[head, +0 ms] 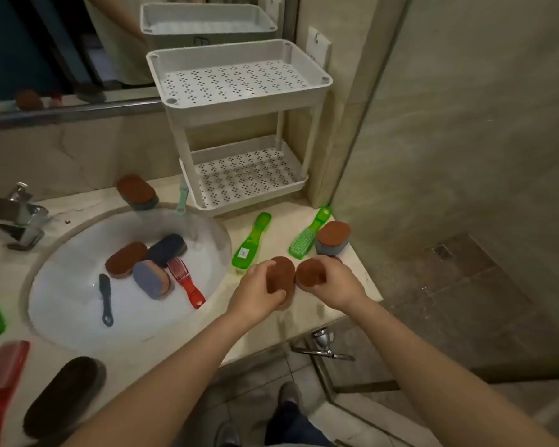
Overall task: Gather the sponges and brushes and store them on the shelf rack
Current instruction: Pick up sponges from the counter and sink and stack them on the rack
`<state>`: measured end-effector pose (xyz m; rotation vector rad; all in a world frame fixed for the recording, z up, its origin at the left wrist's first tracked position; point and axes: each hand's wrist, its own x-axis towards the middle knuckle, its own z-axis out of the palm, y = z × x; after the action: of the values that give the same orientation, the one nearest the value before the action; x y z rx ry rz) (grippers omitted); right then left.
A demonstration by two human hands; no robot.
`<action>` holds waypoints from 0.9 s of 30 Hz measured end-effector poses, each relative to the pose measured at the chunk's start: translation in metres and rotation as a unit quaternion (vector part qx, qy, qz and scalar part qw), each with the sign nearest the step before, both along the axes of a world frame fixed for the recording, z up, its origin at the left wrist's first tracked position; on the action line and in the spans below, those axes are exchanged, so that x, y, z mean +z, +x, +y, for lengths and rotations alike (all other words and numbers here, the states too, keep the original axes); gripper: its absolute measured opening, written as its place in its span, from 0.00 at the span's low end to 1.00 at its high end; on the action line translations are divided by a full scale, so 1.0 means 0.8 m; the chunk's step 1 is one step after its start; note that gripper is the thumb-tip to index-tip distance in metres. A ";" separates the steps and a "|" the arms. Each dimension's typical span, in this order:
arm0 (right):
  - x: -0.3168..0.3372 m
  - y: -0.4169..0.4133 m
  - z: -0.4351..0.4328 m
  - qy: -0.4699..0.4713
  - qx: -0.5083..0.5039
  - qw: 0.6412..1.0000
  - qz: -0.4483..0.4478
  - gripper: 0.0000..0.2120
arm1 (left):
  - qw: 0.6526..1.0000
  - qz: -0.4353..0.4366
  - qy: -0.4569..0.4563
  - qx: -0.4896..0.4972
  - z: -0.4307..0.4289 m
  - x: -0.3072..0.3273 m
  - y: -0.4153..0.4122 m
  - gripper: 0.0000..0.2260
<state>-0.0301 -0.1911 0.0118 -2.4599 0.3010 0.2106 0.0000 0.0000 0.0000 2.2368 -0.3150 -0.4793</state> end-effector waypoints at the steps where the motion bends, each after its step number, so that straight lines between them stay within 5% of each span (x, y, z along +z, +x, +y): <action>1: 0.000 0.004 -0.003 -0.015 0.021 1.000 0.008 0.17 | 1.000 -0.008 0.015 0.004 -0.004 -0.001 0.002 0.32; 10: -0.017 0.032 -0.023 -0.186 0.170 0.963 0.097 0.34 | 0.992 0.007 0.119 0.034 -0.035 -0.026 0.000 0.39; 16: -0.027 0.039 -0.023 -0.248 0.211 0.941 0.093 0.37 | 0.985 0.021 0.166 0.039 -0.042 -0.034 0.002 0.43; 27: -0.022 0.025 -0.026 -0.120 0.116 0.983 0.077 0.39 | 0.981 0.070 0.156 0.094 -0.034 -0.028 0.008 0.48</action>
<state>-0.0101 -0.2116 -0.0062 -2.7226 0.1083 0.4909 0.0063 -0.0271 -0.0225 2.4889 0.0511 -0.6140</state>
